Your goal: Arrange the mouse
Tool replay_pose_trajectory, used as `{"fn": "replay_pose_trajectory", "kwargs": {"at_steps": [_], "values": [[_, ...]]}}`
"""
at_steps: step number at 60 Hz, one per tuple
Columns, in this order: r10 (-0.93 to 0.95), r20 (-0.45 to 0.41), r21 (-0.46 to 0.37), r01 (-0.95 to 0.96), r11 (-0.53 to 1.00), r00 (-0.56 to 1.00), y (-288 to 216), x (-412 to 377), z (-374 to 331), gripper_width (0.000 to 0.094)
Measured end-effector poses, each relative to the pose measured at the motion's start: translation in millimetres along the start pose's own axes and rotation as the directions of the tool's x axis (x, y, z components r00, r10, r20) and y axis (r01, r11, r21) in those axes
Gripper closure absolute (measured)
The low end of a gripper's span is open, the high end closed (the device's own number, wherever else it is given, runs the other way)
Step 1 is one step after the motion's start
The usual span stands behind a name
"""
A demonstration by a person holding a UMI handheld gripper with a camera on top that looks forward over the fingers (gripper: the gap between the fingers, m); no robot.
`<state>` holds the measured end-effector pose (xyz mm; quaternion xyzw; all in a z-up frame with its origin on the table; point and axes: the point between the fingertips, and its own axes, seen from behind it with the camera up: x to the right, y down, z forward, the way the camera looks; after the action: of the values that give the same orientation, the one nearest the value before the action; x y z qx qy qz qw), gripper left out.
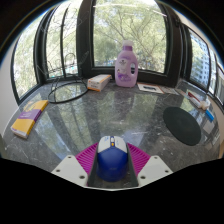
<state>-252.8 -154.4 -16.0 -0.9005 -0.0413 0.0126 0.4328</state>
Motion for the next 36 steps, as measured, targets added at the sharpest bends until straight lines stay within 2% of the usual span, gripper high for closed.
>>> {"fn": "replay_pose_trajectory", "kwargs": {"at_steps": [9,14,20,24,29,36], "values": [[-0.012,-0.035,0.003,0.012,1.000,0.999,-0.5,2.2,-1.0,0.0536],[-0.001,-0.010,-0.004,0.001,1.000,1.000,-3.6,-4.4,-0.3,0.0579],[-0.007,0.007,0.014,0.007,1.000,1.000,-19.3,-8.7,-9.4,0.0582],[-0.010,0.054,0.072,0.006,0.997,0.998,-52.6,-17.1,-24.3,0.0582],[0.000,0.113,0.178,-0.020,0.984,0.994,-121.0,-19.6,-55.4,0.0582],[0.008,0.147,0.377,-0.063,0.924,0.989,-232.8,16.3,-112.3,0.0585]]}}
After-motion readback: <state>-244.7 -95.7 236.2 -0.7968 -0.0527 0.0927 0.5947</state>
